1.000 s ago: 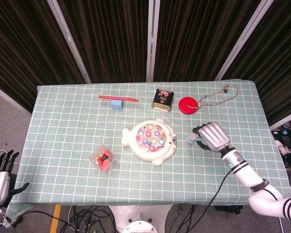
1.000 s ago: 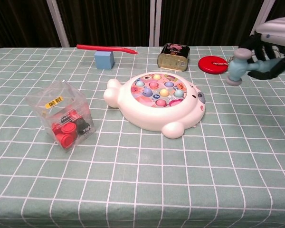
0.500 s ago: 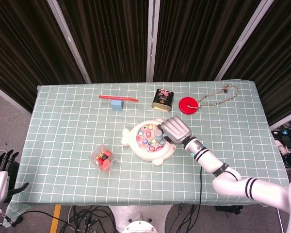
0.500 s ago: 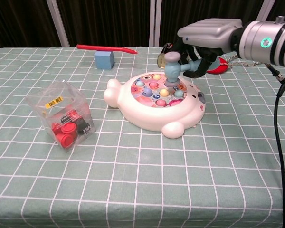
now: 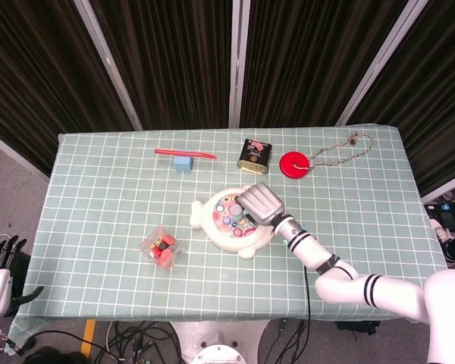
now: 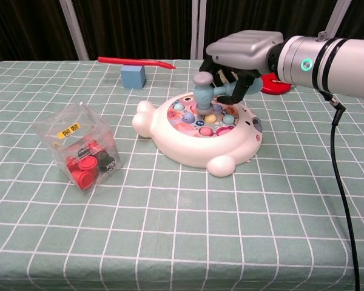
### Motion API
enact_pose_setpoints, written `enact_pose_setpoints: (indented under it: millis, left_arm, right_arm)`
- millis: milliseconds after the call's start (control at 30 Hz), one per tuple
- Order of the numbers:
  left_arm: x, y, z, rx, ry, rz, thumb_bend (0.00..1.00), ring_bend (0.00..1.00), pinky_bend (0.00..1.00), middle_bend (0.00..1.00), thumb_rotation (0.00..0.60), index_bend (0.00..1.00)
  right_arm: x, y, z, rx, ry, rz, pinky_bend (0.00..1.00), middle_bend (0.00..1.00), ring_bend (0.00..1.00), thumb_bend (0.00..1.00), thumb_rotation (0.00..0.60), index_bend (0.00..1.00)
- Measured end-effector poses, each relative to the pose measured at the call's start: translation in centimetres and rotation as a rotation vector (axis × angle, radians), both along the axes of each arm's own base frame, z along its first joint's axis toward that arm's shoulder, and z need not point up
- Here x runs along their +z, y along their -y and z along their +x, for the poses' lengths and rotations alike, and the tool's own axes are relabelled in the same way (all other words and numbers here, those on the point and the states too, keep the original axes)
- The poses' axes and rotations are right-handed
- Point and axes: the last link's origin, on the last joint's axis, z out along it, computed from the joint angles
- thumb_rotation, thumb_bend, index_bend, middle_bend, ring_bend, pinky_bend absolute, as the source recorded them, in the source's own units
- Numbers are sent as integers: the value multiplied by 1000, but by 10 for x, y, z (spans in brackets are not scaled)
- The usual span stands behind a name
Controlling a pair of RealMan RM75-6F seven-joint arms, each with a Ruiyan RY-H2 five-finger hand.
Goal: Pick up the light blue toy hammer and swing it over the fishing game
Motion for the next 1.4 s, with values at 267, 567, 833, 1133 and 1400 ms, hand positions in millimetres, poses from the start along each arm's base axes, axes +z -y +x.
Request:
enact_pose_setpoints:
  millis: [267,567,833,1133,1400]
  left_arm:
    - [1,-1,3,-8,-4,2,35,8,0,29,600,99]
    - [-1,0,1,3,-2,-6,35,8,0,29,600,99]
    - [0,2,0,4,1,1,35,8,0,29,600,99]
    - [0,1,3,-10,-3,0,35,8,0,29,600,99]
    - [-1,0,8,-18,-9,-11,35,8,0,29,600,99]
  right_arm:
    - [16,-4,-2,6,30,-13,737,650,592,542,600,805]
    - [-8,-7,-17,-21,-38,38,737,650,592,543,600,802]
    - [4,-5,-9,-31,33,8,736,650,591,542,600,792]
    - [52,3,-48,-153,82,-64,729,650,588,542,600,779]
    - [58,4,-118,-326,35,-79,693,649,587,542,600,748]
